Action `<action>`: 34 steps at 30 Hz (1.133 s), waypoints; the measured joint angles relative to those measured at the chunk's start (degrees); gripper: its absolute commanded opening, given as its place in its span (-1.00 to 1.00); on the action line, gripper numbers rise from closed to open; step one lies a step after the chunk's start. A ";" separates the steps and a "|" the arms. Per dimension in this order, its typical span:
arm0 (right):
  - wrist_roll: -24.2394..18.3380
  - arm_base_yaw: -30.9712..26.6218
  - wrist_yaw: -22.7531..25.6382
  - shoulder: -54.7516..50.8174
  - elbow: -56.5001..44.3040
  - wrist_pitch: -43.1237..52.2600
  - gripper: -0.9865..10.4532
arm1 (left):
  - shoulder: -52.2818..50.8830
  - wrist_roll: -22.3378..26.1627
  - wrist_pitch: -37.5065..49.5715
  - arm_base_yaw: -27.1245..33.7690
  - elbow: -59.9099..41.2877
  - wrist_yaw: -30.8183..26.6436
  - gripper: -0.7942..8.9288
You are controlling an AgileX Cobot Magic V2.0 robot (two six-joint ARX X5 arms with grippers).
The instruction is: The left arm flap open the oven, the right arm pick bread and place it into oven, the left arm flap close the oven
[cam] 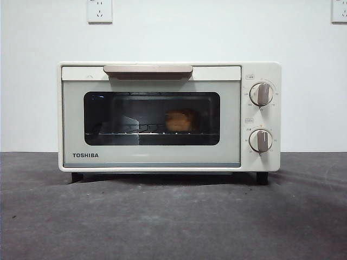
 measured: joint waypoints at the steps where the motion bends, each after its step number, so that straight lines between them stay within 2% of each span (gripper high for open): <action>1: -0.02 0.00 -0.02 -0.48 -0.39 -1.27 -0.80 | 0.00 0.02 -0.02 0.00 0.00 0.00 -0.82; 10: -2.93 0.00 -0.02 -0.72 -0.39 -1.77 -0.80 | 0.00 0.02 -0.02 0.00 0.00 -0.09 -0.82; 34: -3.41 0.00 -0.02 -0.72 -0.39 -1.55 -0.80 | 0.00 0.00 -0.02 0.00 0.00 -0.09 -0.82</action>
